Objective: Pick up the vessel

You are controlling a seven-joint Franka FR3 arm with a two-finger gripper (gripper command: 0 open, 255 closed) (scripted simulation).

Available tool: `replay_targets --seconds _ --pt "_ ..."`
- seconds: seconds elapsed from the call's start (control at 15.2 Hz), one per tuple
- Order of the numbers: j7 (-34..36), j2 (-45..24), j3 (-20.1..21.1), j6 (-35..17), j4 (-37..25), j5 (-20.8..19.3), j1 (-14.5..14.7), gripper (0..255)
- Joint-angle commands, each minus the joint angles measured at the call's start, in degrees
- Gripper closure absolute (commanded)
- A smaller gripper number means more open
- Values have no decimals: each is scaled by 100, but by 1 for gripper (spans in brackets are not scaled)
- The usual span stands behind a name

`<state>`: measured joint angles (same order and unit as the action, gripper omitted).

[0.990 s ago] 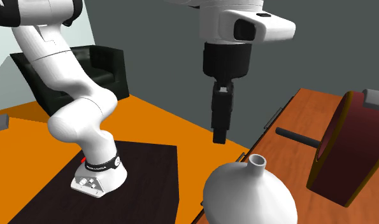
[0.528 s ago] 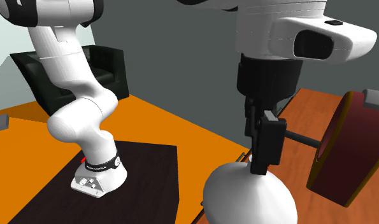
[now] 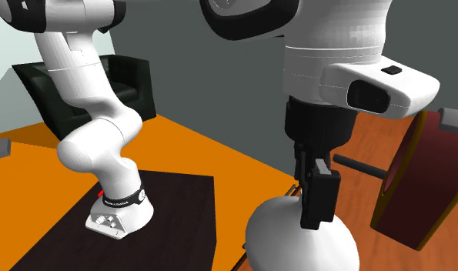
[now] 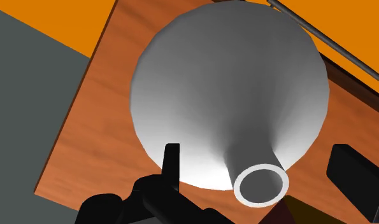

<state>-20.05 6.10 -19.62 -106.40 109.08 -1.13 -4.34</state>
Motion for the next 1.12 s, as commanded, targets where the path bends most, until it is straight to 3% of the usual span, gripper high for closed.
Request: replay_targets --seconds 0.0,0.59,1.06 --pt "2 2 1 -20 21 -1 1 255" --pt "0 0 0 -21 19 0 0 255" --pt "1 -16 7 520 -537 8 6 255"
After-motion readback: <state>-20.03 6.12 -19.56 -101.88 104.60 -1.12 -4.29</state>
